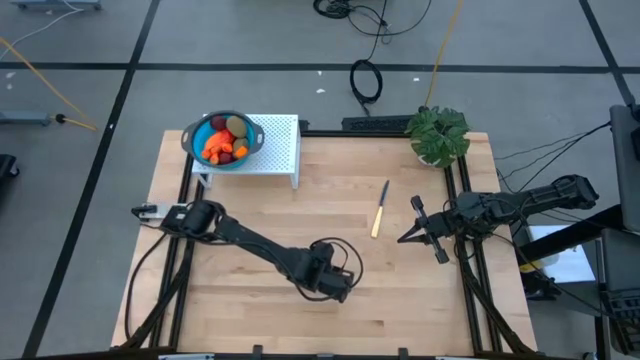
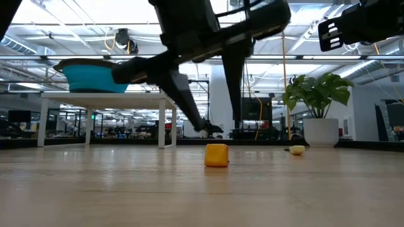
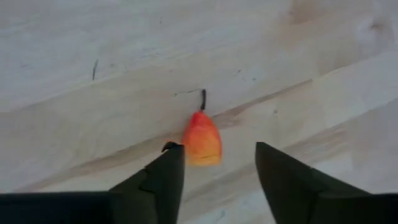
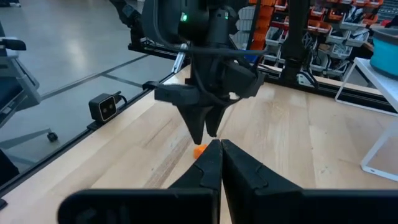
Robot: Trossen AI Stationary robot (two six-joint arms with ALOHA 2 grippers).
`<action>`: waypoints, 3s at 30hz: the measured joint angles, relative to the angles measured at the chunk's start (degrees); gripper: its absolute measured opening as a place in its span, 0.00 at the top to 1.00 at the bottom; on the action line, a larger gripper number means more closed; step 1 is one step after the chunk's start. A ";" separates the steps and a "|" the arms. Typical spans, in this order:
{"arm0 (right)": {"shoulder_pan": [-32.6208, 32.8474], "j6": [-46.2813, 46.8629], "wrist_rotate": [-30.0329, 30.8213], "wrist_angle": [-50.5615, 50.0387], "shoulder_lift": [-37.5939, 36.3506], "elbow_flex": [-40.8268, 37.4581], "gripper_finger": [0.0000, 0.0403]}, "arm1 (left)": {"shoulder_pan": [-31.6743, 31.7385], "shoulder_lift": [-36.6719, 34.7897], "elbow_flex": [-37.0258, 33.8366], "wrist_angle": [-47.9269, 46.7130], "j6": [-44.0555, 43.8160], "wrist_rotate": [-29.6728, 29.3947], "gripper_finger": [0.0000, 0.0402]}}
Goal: Pick & Place Fruit
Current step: Put the orange peach into the blue strainer bowl on the shelf
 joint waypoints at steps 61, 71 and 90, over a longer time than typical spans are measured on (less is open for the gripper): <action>0.02 -3.40 -1.27 0.06 -0.04 -0.02 1.00 | -12.31 -21.37 -0.02 24.68 60.17 -44.10 0.79; 0.02 -3.13 -1.25 0.04 -0.02 -0.02 1.00 | -11.70 -24.43 -0.02 28.83 65.22 -74.61 0.79; 0.02 -2.99 -0.69 0.15 -0.04 0.00 1.00 | 10.60 -37.65 -0.02 18.30 85.71 -72.72 0.79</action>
